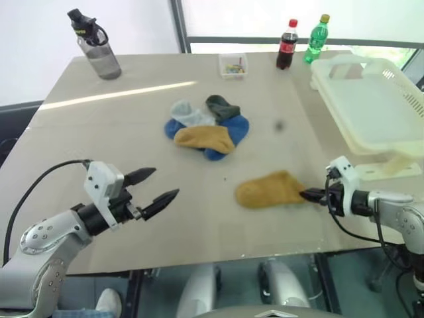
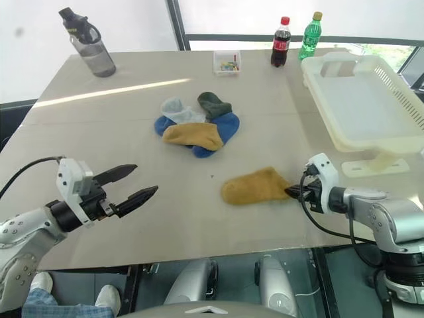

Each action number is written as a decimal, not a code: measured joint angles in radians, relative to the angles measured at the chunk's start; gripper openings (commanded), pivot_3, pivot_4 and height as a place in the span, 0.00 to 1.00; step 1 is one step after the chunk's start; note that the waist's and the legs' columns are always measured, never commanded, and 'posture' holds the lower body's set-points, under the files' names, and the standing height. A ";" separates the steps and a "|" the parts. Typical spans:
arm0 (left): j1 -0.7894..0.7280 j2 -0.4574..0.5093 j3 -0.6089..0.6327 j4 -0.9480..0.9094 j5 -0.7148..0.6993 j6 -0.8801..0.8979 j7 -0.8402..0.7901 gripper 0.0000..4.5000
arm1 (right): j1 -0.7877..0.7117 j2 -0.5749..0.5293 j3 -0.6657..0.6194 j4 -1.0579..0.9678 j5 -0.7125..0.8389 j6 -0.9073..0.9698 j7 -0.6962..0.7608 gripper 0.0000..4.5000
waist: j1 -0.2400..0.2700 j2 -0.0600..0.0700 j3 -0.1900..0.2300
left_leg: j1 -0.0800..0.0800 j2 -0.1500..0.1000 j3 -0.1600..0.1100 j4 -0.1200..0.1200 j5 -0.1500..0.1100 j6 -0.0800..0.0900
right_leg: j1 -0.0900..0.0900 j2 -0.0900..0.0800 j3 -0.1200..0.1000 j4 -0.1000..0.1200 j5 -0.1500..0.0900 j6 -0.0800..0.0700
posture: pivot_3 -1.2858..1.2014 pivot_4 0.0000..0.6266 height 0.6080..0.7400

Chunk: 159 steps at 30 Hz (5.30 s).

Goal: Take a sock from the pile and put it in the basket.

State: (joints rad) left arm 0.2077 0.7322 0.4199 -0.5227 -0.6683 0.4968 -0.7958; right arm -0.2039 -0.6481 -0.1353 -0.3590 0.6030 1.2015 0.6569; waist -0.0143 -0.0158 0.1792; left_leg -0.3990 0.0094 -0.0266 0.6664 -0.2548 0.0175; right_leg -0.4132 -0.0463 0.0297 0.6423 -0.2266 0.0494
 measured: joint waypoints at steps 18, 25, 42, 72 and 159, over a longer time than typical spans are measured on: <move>-0.013 0.048 -0.031 0.023 -0.063 0.044 -0.132 1.00 | 0.077 -0.159 -0.090 -0.045 0.130 -0.009 0.100 0.65 | 0.001 0.000 0.000 | 0.000 0.001 0.001 0.000 0.000 0.000 | 0.000 -0.001 0.000 0.000 -0.002 0.003 | 0.52 0.24 1.00; -0.005 0.058 -0.030 0.024 -0.092 0.051 -0.185 1.00 | -0.081 -0.145 -0.085 0.042 0.123 -0.086 0.116 0.65 | -0.002 0.000 0.001 | 0.000 0.001 0.001 0.000 0.000 0.000 | 0.000 0.000 0.001 0.000 -0.002 0.003 | 0.52 0.24 1.00; -0.021 0.073 -0.011 0.076 -0.017 -0.012 -0.183 1.00 | -0.518 0.352 0.202 0.452 -0.110 -0.331 -0.083 0.65 | 0.000 0.001 0.001 | -0.002 0.000 -0.001 -0.001 0.000 0.000 | -0.003 0.000 0.000 0.001 0.003 0.003 | 0.52 0.24 1.00; -0.092 0.024 0.042 0.178 0.096 -0.098 -0.025 1.00 | -0.644 0.585 0.253 0.758 -0.273 -0.374 -0.159 0.02 | -0.027 0.001 0.002 | -0.001 -0.002 -0.005 -0.007 0.000 -0.001 | -0.006 -0.001 0.000 0.001 0.003 0.003 | 0.52 0.24 1.00; -1.079 -0.616 -0.152 0.949 0.036 0.698 0.493 0.38 | -0.420 0.068 0.237 0.491 -0.381 -0.462 0.034 0.00 | -0.009 0.000 0.003 | -0.002 -0.006 -0.005 0.003 0.001 -0.001 | -0.002 -0.002 -0.002 0.010 0.003 0.004 | 0.52 0.24 1.00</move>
State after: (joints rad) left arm -0.8710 0.1162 0.2679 0.4267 -0.6320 1.1946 -0.3024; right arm -0.6235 -0.5801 0.1013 0.1316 0.2221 0.7400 0.6905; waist -0.0236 -0.0156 0.1818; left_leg -0.4010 0.0036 -0.0321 0.6695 -0.2541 0.0165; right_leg -0.4153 -0.0483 0.0280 0.6520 -0.2232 0.0532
